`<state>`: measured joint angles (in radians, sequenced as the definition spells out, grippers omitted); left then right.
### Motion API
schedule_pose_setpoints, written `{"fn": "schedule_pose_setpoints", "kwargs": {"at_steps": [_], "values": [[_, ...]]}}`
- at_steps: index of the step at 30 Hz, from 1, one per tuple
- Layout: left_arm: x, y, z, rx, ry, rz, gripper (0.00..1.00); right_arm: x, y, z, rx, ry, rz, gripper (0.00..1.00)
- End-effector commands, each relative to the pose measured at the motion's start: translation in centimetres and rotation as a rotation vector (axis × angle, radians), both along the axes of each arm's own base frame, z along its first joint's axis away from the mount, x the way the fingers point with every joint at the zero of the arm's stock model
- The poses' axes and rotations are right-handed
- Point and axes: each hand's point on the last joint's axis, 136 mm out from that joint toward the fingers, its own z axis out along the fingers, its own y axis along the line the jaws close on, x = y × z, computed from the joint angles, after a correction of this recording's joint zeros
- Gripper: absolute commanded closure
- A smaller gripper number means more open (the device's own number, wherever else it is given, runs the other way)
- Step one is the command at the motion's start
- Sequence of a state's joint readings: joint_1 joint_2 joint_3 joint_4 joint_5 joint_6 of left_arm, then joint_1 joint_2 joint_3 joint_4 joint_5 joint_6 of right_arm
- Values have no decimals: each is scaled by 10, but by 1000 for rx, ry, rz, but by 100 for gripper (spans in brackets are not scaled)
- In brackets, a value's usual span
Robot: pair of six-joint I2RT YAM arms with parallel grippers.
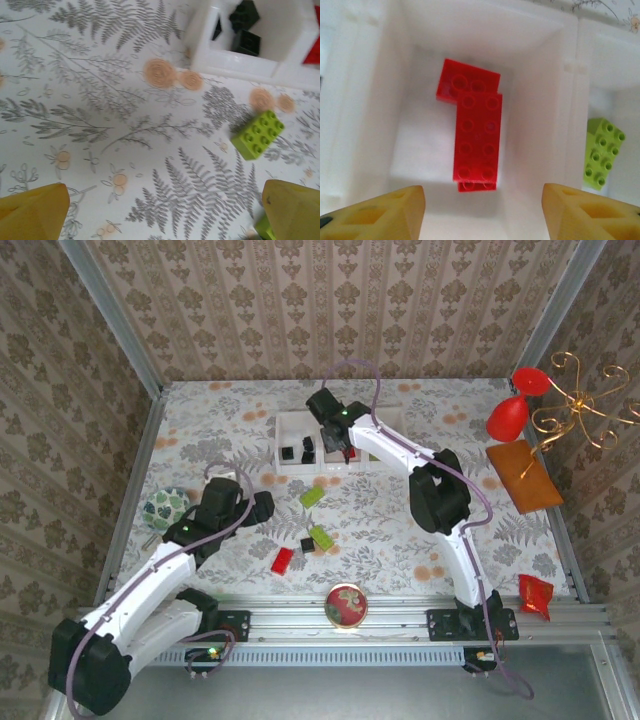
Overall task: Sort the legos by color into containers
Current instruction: Place the lego in the container, then pick up the lego from the middle-left of the table.
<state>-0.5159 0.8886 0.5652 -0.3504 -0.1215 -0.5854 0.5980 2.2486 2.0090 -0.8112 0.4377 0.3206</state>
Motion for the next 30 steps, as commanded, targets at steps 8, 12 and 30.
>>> {"fn": "schedule_pose_setpoints", "kwargs": {"at_steps": [8,12,30], "values": [[-25,-35,-8,71,106,-204,6,-41,-25,47,111,-49,-83,20],[-33,-49,-15,93,152,-276,7,-61,-36,49,150,-45,-121,16],[-61,-97,-55,310,279,-615,8,-122,-77,45,213,-23,-235,3]]}}
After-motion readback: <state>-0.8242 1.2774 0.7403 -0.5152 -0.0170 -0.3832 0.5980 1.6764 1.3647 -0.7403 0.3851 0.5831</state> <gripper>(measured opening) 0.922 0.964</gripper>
